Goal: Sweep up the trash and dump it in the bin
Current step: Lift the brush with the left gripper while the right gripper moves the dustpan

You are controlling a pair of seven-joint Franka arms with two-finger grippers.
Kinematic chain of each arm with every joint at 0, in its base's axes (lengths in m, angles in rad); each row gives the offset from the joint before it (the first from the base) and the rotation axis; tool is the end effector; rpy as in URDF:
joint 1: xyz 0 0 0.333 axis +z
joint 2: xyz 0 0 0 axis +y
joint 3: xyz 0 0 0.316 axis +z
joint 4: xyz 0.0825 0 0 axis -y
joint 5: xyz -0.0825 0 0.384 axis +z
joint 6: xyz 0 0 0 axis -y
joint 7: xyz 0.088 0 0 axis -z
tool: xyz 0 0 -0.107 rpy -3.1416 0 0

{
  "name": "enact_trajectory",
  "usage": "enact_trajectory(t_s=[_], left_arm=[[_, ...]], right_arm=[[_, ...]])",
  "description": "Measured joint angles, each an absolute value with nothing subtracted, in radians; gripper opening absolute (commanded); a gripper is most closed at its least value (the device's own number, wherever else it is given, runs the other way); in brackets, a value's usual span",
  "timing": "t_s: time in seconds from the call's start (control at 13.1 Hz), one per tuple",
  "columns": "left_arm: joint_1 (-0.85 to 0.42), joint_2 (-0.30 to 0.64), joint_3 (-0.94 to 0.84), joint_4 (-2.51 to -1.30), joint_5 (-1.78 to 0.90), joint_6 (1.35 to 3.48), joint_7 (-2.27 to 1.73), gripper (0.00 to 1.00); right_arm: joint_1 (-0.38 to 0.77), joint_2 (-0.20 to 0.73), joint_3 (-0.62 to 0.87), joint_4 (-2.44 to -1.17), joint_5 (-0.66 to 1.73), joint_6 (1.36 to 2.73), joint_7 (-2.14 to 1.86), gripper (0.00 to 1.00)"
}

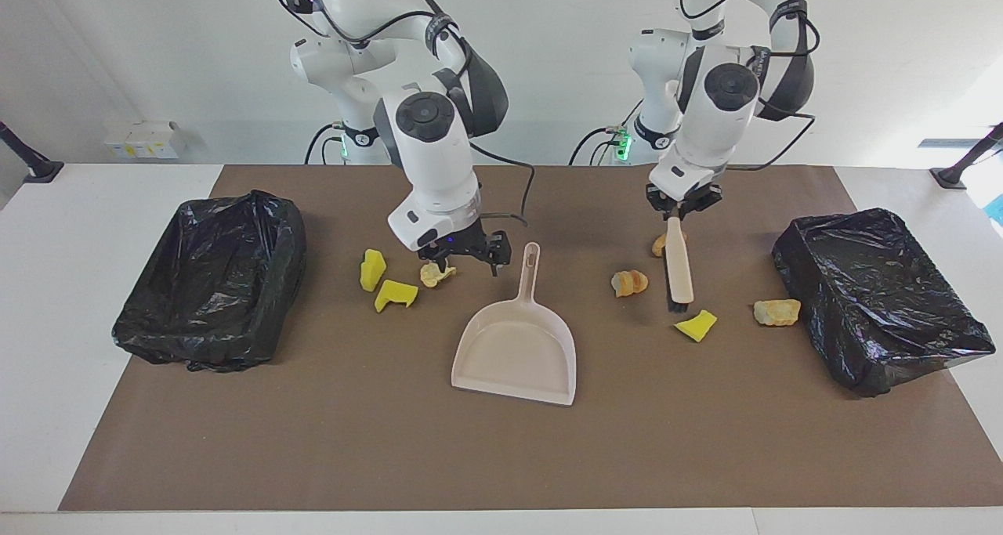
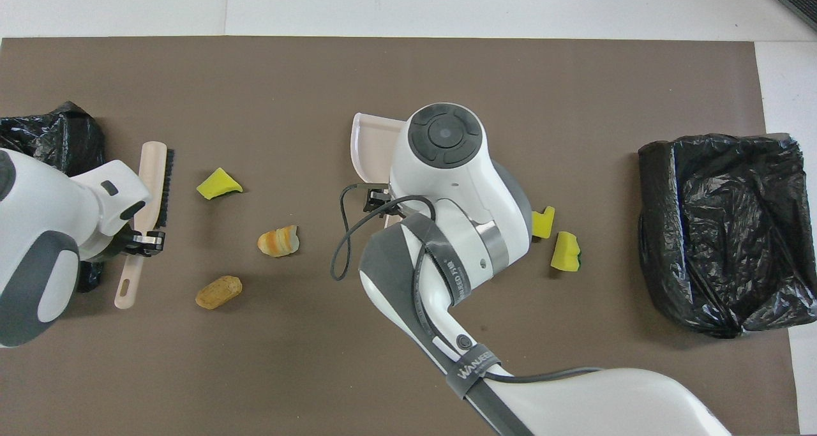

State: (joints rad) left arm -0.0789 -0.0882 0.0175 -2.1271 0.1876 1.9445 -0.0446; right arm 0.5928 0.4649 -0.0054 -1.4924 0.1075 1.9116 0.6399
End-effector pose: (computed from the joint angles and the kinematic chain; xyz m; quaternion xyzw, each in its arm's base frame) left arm 0.5121 -0.0187 0.4416 -0.9942 0.0467 0.0424 0.0871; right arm 0.5659 0.3867 0.3996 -0.9975 0.0450 0.0469 0.0269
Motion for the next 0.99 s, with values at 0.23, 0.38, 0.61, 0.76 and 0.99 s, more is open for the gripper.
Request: enact_trajectory(t_s=[0.23, 0.38, 0.61, 0.76, 0.99], left_arm=[[0.022, -0.027, 0.017, -2.127, 0.288, 2.05, -0.019, 0.0], [0.058, 0.036, 0.016, -2.127, 0.293, 2.111, -0.001, 0.0], [0.059, 0.065, 0.002, -2.132, 0.293, 2.109, 0.043, 0.0], [0.057, 0.06, -0.011, -2.137, 0.269, 2.071, 0.143, 0.0], [0.057, 0.047, -0.016, -2.139, 0.059, 1.992, 0.317, 0.0]], right_arm=[[0.6, 0.487, -0.006, -1.498, 0.101, 1.938, 0.625, 1.0], [0.609, 0.496, -0.005, -1.511, 0.101, 1.99, 0.624, 1.0], [0.613, 0.503, -0.005, -1.536, 0.101, 2.009, 0.624, 1.0], [0.613, 0.503, -0.005, -1.559, 0.101, 2.018, 0.623, 0.88], [0.613, 0.503, -0.005, -1.571, 0.12, 2.022, 0.623, 0.0]])
